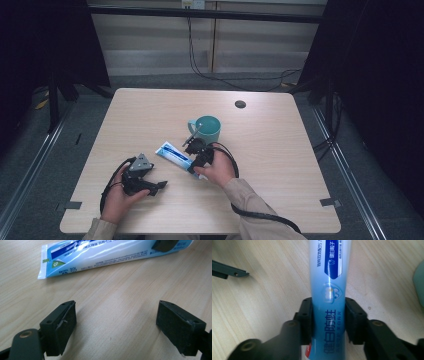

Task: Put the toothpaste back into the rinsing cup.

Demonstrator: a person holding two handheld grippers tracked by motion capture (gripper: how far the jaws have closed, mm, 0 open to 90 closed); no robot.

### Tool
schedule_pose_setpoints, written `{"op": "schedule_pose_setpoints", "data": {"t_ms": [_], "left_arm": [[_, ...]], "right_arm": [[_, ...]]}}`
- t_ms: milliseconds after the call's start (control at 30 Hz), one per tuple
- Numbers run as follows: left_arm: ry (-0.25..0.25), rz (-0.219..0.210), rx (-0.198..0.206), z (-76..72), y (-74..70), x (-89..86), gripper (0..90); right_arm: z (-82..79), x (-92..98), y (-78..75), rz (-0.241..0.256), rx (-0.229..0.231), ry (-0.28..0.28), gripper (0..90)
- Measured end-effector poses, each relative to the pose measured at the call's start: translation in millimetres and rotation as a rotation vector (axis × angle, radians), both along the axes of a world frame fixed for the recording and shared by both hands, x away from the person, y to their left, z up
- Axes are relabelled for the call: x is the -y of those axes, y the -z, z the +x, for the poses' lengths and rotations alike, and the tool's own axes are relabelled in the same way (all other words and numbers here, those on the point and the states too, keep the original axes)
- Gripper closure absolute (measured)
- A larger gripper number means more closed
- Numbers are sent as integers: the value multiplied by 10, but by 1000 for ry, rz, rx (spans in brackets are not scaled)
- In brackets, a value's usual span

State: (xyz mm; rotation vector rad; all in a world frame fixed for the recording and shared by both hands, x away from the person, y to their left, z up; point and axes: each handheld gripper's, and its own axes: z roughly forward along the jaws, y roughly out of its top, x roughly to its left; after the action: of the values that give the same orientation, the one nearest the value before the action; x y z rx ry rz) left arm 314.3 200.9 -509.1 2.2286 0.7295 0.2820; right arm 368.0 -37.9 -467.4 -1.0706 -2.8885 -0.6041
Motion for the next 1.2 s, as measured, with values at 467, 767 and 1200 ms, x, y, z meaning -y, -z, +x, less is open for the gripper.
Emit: {"op": "schedule_pose_setpoints", "data": {"t_ms": [467, 767, 1200], "left_arm": [[5, 6, 0, 3, -4, -4, 163], [3, -1, -2, 19, -6, -13, 170], [-38, -28, -20, 56, -70, 23, 213]], "right_arm": [[-31, 248, -125, 82, 41, 43, 750], [-126, 361, -317, 141, 71, 40, 750], [-229, 576, -519, 187, 123, 36, 751]]}}
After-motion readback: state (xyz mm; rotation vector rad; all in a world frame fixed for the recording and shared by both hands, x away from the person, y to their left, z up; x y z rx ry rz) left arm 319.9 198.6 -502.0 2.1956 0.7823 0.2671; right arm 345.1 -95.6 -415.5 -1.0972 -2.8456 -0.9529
